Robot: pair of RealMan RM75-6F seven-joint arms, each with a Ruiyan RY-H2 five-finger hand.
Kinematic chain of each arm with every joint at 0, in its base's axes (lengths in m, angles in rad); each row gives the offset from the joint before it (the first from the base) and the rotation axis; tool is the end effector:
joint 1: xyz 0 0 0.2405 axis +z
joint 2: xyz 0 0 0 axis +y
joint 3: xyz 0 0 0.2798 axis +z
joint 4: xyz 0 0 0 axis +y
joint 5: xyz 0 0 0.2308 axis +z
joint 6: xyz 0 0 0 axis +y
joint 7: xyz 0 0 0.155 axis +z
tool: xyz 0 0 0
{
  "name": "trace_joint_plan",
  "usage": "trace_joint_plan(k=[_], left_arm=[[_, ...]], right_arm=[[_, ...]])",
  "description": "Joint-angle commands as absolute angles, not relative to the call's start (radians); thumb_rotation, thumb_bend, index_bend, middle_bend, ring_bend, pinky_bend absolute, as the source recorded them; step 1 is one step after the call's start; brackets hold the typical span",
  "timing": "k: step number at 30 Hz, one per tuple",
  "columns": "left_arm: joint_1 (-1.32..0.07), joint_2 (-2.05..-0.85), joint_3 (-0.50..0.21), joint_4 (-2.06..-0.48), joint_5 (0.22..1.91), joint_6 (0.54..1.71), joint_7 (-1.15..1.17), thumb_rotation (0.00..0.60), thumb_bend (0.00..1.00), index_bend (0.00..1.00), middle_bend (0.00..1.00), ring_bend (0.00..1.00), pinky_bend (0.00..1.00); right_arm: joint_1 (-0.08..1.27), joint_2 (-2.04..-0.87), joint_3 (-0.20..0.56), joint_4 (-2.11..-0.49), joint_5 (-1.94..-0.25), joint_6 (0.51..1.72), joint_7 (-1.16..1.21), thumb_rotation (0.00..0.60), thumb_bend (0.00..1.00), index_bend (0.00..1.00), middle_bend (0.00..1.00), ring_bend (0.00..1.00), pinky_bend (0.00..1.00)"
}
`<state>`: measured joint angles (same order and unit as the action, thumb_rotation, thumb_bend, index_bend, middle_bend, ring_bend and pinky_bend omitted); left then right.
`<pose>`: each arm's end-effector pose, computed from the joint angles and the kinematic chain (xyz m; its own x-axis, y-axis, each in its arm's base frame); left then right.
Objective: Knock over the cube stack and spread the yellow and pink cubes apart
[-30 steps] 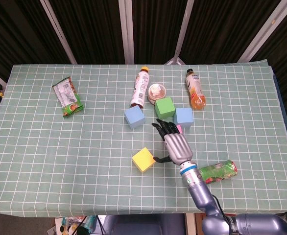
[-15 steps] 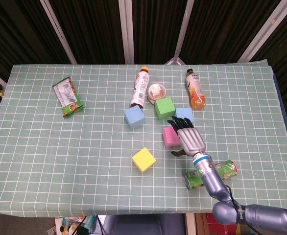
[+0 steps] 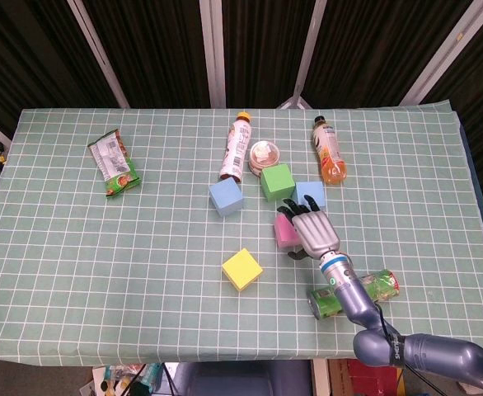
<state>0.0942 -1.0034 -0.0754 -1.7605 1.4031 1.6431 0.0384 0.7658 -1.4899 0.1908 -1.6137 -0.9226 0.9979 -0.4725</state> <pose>-0.3488 0.1364 0.2065 0.4211 -0.0999 0.9015 0.8890 0.2426 -0.3883 -0.1524 -0.3716 -0.0231 0.4286 -0.2888 0.8561 -0.8896 -0.3002 0.3441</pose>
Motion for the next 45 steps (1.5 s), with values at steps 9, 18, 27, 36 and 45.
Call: trace_joint_plan(k=[9, 18, 27, 36, 45], left_arm=[[0.097, -1.000, -0.079, -1.759, 1.397, 1.645, 0.031, 0.600, 0.15, 0.18, 0.03, 0.00, 0.00], [0.097, -0.998, -0.075, -1.762, 1.405, 1.646, 0.033, 0.600, 0.15, 0.18, 0.03, 0.00, 0.00], [0.097, -0.997, -0.073, -1.763, 1.406, 1.642, 0.028, 0.600, 0.15, 0.18, 0.03, 0.00, 0.00], [0.096, -0.997, -0.071, -1.765, 1.409, 1.640, 0.031, 0.600, 0.15, 0.18, 0.03, 0.00, 0.00], [0.100, -0.987, -0.076, -1.758, 1.400, 1.642, -0.001, 0.600, 0.15, 0.18, 0.03, 0.00, 0.00]], right_arm=[[0.810, -1.553, 0.188, -1.511, -0.916, 0.999, -0.544, 0.600, 0.15, 0.33, 0.24, 0.30, 0.00], [0.810, -1.554, 0.173, -1.495, -0.912, 1.028, -0.600, 0.600, 0.19, 0.46, 0.44, 0.50, 0.07], [0.791, -1.519, 0.184, -1.561, -0.955, 1.039, -0.538, 0.600, 0.26, 0.56, 0.54, 0.60, 0.14], [0.805, -1.497, 0.243, -1.709, -0.963, 1.046, -0.484, 0.600, 0.26, 0.56, 0.54, 0.60, 0.14], [0.816, -1.534, 0.221, -1.770, -0.945, 1.080, -0.543, 0.600, 0.26, 0.56, 0.54, 0.60, 0.14]])
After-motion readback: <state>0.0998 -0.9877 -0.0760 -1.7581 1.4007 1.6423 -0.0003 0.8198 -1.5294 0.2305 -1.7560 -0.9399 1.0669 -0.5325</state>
